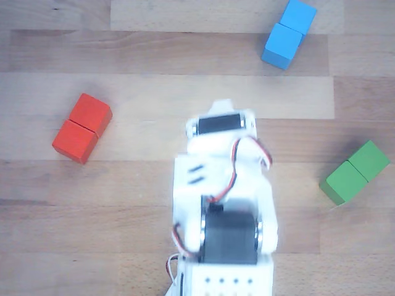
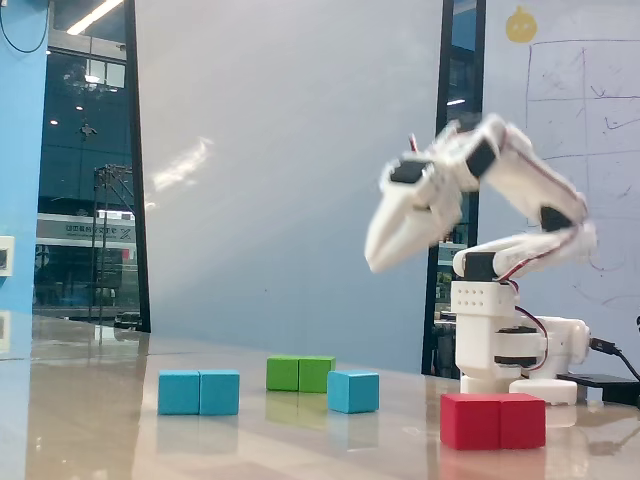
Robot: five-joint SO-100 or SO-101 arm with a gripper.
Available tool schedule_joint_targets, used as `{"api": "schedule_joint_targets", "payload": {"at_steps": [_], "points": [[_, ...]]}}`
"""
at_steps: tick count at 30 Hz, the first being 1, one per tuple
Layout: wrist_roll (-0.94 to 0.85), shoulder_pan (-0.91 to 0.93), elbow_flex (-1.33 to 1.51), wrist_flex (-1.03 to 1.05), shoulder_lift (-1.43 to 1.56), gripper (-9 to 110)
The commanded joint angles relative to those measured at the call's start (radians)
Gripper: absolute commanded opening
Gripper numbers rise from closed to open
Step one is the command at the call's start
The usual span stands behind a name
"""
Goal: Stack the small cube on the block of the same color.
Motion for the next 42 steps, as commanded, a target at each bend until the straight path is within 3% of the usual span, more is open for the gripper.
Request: {"api": "schedule_joint_targets", "payload": {"at_steps": [1, 6, 13, 25, 37, 42], "points": [[-0.031, 0.037, -0.419, 0.006, -0.296, 0], [-0.031, 0.041, -0.555, 0.107, -0.5, 0], [-0.029, 0.041, -0.46, 0.287, -0.611, 0], [-0.032, 0.052, -0.097, 0.041, -0.612, 0], [-0.041, 0.054, -0.061, -0.012, -0.629, 1], [-0.034, 0.058, -0.06, -0.012, -0.63, 10]]}}
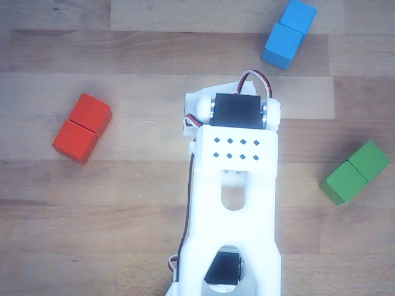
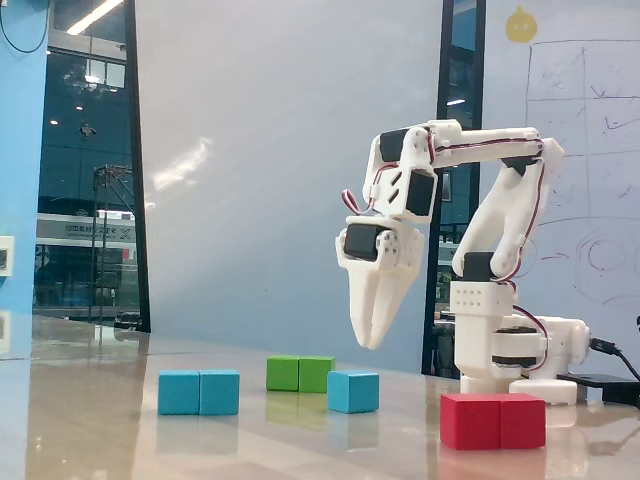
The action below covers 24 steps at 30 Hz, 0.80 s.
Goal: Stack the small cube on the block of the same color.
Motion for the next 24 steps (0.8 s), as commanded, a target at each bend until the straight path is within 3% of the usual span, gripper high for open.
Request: {"api": "schedule_joint_targets", "payload": {"at_steps": [1, 7, 24], "points": [[0.002, 0.028, -0.005, -0.015, 0.003, 14], [0.005, 0.129, -0.003, -0.032, 0.003, 26], [0.005, 0.13, 0.089, -0.124, -0.103, 22]]}}
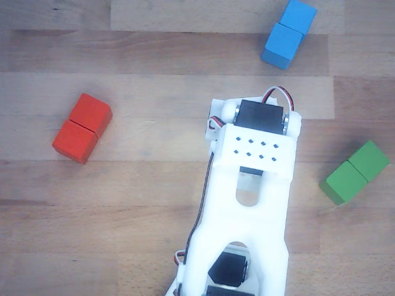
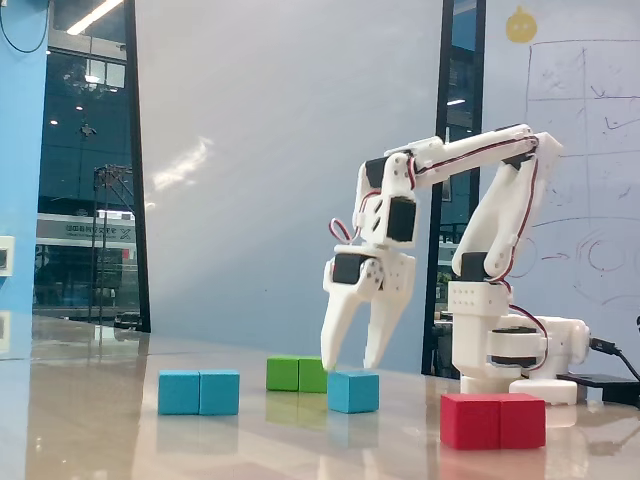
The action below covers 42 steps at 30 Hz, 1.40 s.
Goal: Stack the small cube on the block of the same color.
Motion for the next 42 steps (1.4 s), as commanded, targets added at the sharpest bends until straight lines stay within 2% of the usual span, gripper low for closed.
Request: {"api": "schedule_joint_targets", "payload": {"at_steps": [1, 29, 38, 42], "points": [[0.006, 0.0, -0.014, -0.028, -0.028, 22], [0.005, -0.002, -0.012, -0.109, -0.155, 22], [-0.005, -0.002, -0.026, -0.109, -0.153, 4], [-0.008, -0.002, -0.028, -0.109, -0.152, 3]]}}
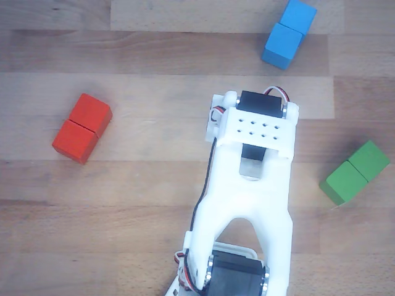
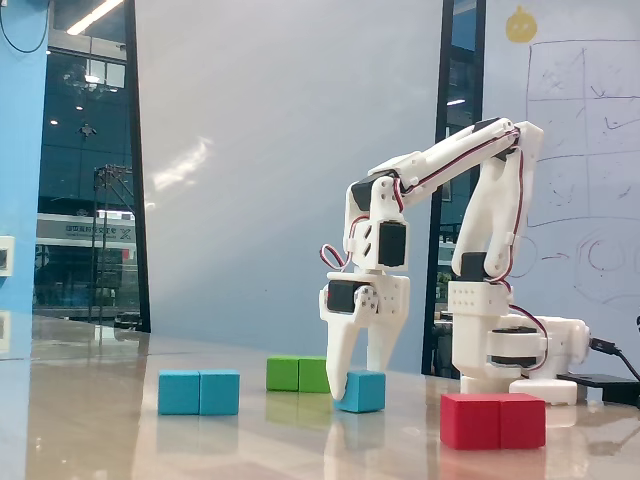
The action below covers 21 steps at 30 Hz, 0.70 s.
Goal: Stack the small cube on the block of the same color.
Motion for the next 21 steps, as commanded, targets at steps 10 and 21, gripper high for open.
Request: {"api": "schedule_joint_targets", "payload": {"at_steps": [10, 21], "points": [[-0.025, -0.002, -0.285, 0.129, 0.061, 3], [-0.14, 0.0, -0.813, 0.36, -0.075, 3]]}}
